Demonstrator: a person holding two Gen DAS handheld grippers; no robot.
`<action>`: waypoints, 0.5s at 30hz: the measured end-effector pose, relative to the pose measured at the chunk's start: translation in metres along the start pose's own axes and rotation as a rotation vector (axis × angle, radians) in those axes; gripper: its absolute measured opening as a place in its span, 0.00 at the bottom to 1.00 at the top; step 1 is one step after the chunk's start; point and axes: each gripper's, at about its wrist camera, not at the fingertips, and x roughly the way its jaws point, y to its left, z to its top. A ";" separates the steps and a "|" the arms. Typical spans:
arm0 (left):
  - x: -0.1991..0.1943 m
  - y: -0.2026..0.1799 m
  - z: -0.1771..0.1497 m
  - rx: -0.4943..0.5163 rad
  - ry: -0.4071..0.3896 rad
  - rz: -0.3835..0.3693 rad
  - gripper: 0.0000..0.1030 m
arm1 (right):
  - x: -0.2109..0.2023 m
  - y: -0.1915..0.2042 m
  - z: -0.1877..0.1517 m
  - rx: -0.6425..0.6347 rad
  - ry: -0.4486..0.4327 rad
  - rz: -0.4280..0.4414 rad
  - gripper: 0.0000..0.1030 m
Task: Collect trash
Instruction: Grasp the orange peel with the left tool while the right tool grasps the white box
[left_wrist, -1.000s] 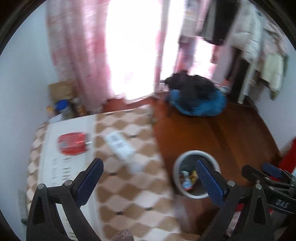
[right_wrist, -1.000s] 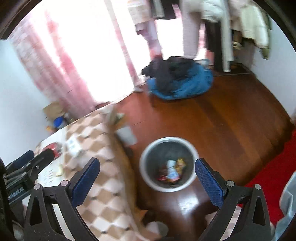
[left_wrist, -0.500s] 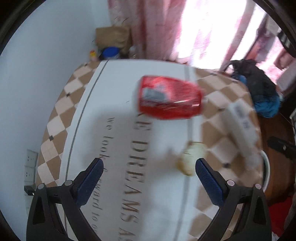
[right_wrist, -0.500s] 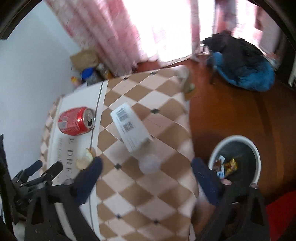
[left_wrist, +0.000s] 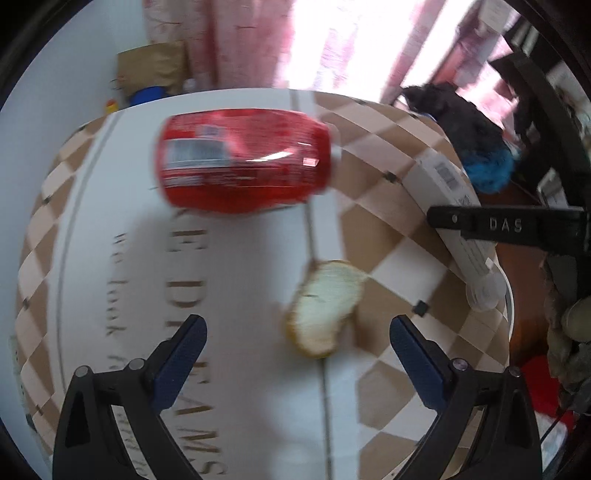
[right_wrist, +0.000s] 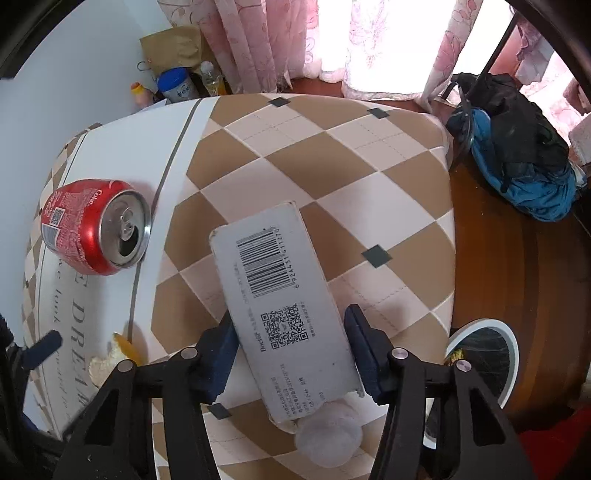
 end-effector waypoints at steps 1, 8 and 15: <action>0.003 -0.006 0.002 0.014 0.004 0.003 0.96 | 0.000 -0.005 0.000 0.013 0.000 -0.012 0.56; 0.019 -0.021 0.014 0.068 0.014 0.089 0.49 | 0.000 -0.031 -0.001 0.066 0.013 -0.012 0.56; 0.011 0.000 0.013 -0.006 -0.015 0.111 0.30 | 0.003 -0.032 -0.007 0.060 0.021 -0.003 0.56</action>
